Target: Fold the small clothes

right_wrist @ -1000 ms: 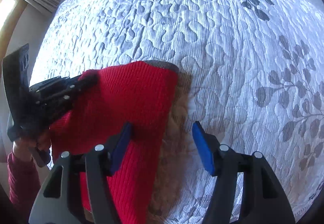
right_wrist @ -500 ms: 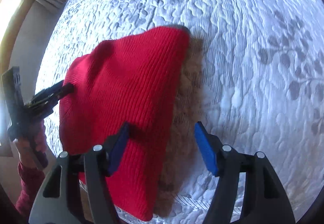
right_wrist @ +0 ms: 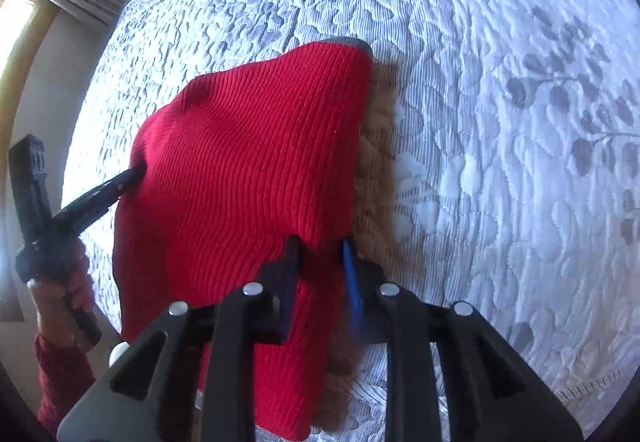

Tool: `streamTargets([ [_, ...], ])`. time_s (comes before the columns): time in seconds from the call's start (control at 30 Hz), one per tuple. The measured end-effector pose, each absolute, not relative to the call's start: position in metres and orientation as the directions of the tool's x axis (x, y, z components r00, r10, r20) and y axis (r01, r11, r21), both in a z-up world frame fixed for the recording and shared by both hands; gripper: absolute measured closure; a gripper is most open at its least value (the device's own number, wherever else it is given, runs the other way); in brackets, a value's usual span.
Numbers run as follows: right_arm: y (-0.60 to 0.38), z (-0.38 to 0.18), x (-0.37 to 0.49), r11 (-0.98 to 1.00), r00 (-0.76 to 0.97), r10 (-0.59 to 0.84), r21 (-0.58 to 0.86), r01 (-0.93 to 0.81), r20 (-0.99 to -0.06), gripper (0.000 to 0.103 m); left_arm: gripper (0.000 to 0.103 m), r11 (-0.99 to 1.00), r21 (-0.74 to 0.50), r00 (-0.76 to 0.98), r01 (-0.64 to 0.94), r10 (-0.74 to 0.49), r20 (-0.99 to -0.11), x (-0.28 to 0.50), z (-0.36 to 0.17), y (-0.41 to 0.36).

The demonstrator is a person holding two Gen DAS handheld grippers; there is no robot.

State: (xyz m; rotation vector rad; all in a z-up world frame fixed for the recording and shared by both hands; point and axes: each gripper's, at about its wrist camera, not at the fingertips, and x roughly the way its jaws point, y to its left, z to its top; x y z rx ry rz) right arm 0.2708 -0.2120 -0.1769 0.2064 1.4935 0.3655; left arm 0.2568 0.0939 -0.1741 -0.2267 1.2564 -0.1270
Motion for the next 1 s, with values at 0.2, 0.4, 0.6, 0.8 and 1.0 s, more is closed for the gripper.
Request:
streamTargets([
  [0.2,-0.207,-0.151,0.242,0.959,0.109,0.250,0.231,-0.163,-0.962,0.051,0.031,0.958,-0.280,0.280,-0.067,-0.251,-0.927,0.218,-0.154,0.099],
  [0.4,-0.196,-0.151,0.210,0.957,0.097,0.256,0.239,-0.164,-0.962,0.049,0.026,0.943,-0.330,0.191,-0.029,-0.319,-0.928,0.188,-0.166,0.078],
  [0.6,-0.193,-0.170,0.207,0.957,0.063,0.265,0.254,-0.143,-0.962,0.049,0.021,0.940,-0.341,0.170,-0.027,-0.332,-0.928,0.194,-0.184,0.068],
  [0.8,-0.191,-0.185,0.217,0.953,0.038,0.275,0.268,-0.141,-0.961,0.048,0.021,0.916,-0.400,0.146,0.009,-0.397,-0.906,0.214,-0.191,0.054],
  [1.0,-0.192,-0.192,0.220,0.948,0.028,0.288,0.281,-0.150,-0.957,0.047,0.028,0.905,-0.424,0.156,0.032,-0.424,-0.892,0.222,-0.194,0.048],
])
